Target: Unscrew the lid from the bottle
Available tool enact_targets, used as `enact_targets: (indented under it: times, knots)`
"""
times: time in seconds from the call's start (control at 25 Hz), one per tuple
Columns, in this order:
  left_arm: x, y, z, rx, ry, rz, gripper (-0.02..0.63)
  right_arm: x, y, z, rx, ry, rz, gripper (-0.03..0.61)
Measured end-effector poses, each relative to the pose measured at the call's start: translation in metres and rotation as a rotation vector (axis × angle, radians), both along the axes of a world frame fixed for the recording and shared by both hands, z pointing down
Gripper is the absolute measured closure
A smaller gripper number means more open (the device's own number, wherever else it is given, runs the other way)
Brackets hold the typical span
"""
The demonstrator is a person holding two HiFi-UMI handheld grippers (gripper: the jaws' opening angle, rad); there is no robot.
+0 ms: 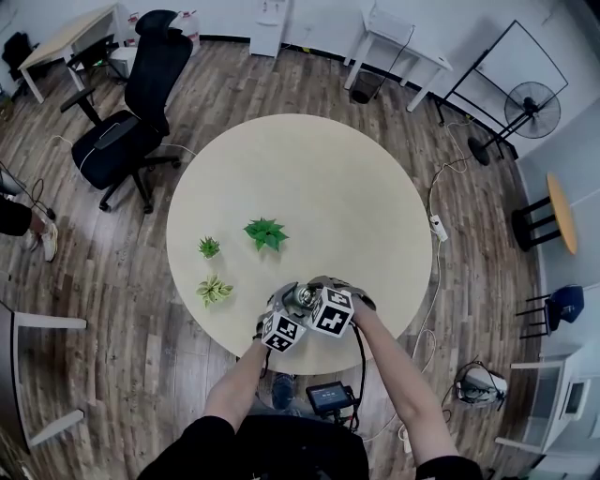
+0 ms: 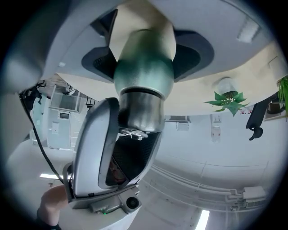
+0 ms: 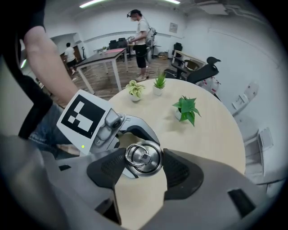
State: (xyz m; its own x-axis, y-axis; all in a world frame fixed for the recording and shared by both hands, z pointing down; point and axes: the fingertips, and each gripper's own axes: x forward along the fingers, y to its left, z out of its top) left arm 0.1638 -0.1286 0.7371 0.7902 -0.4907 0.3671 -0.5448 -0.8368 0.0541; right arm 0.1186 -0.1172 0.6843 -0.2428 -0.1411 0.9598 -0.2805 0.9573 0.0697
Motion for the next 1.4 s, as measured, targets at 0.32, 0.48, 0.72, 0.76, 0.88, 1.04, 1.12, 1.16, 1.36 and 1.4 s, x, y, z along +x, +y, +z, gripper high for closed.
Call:
enact_targets:
  times: [0.32, 0.48, 0.72, 0.76, 0.88, 1.04, 1.12, 1.16, 1.36, 1.4]
  knots:
    - [0.001, 0.000, -0.001, 0.002, 0.002, 0.001, 0.241, -0.008, -0.002, -0.002, -0.032, -0.074, 0.216, 0.239]
    - [0.000, 0.000, 0.000, 0.006, 0.003, -0.002, 0.241, -0.005, -0.008, -0.008, -0.059, -0.169, 0.580, 0.206]
    - [0.001, 0.000, 0.001, 0.007, 0.007, -0.002, 0.241, 0.013, -0.012, 0.006, 0.003, -0.094, 0.849, 0.259]
    - [0.000, 0.000, 0.001, 0.007, 0.007, -0.002, 0.241, 0.016, -0.013, 0.007, 0.012, -0.080, 0.875, 0.272]
    - [0.000, -0.001, 0.001, 0.004, 0.007, -0.002, 0.241, 0.016, -0.014, 0.007, 0.011, -0.079, 0.864, 0.311]
    - [0.000, 0.000, 0.001, 0.003, 0.009, -0.001, 0.241, 0.012, -0.012, 0.006, -0.006, -0.094, 0.651, 0.313]
    - [0.000, 0.000, 0.000, 0.005, 0.009, 0.000, 0.241, 0.011, -0.008, 0.006, -0.011, -0.091, 0.502, 0.314]
    - [0.000, 0.000, 0.000, 0.005, 0.008, 0.001, 0.241, 0.012, -0.006, 0.007, -0.015, -0.087, 0.430, 0.314]
    - [0.000, 0.000, 0.001, 0.009, 0.006, 0.003, 0.241, 0.011, -0.001, 0.010, -0.013, 0.004, 0.065, 0.314]
    - [0.000, 0.000, 0.001, 0.008, 0.006, 0.004, 0.241, 0.012, 0.000, 0.012, -0.011, 0.035, 0.001, 0.314]
